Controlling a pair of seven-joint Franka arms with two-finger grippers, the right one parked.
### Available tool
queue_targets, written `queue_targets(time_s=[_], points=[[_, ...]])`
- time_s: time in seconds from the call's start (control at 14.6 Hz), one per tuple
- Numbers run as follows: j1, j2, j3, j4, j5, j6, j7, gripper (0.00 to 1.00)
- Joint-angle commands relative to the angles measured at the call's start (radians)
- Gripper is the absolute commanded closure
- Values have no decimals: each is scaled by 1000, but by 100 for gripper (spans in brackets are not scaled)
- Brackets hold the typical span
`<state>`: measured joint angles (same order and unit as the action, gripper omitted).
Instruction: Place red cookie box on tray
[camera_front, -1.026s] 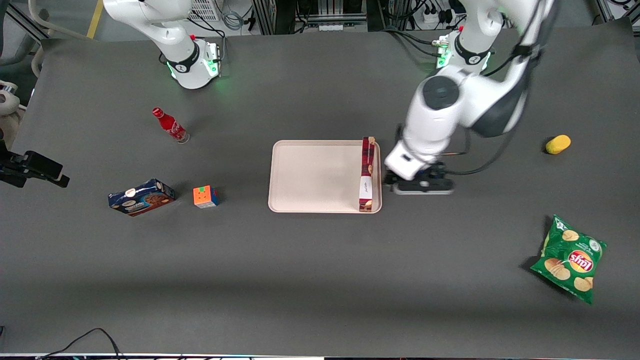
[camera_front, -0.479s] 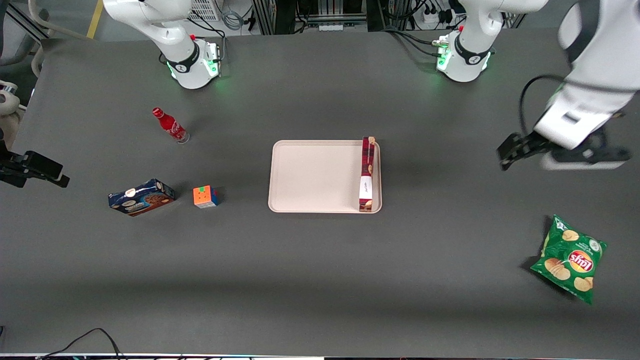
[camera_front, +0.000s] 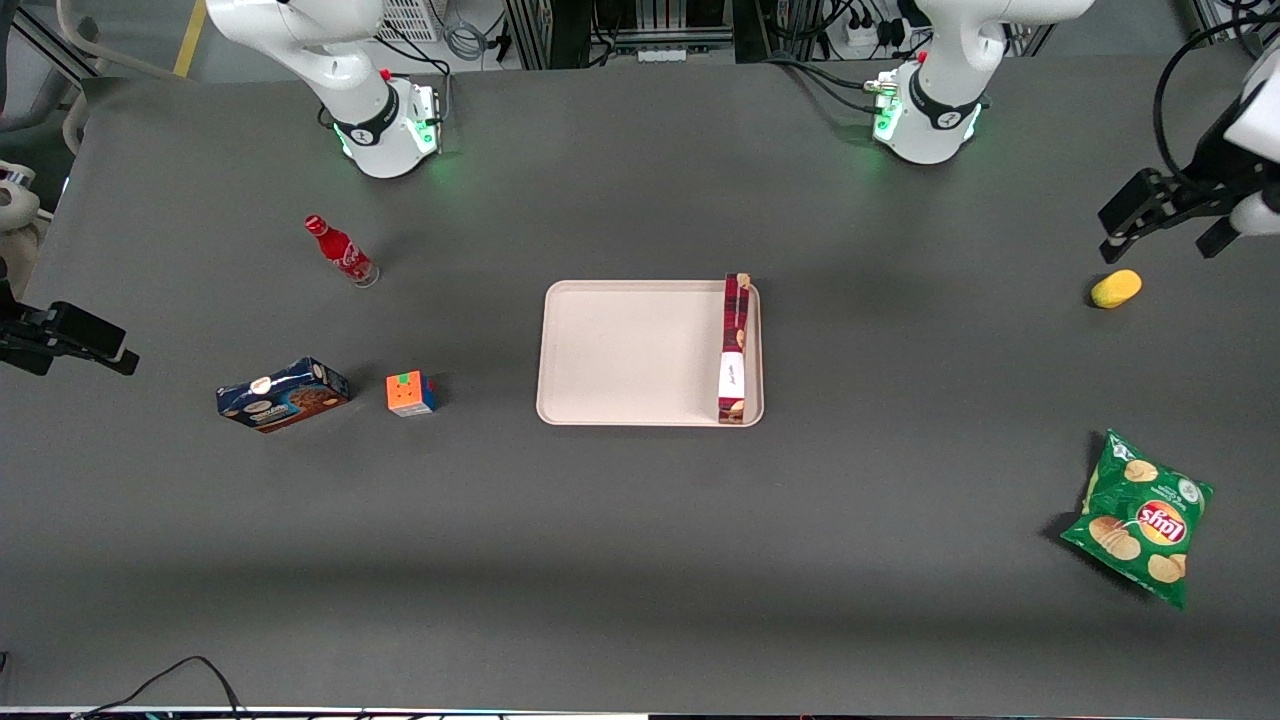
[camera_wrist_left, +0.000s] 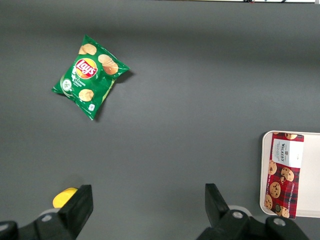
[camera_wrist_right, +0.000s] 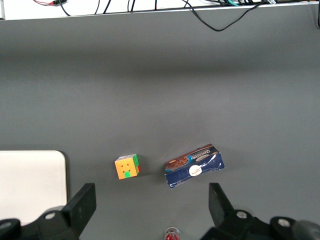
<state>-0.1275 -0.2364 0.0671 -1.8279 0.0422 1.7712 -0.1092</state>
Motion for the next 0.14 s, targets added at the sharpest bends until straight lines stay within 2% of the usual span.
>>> queue_targets(time_s=[0.0,0.07], points=[[17,14,-9,41,-21,-42,22,0],[17,15,-9,50,-18,-56,23,0]])
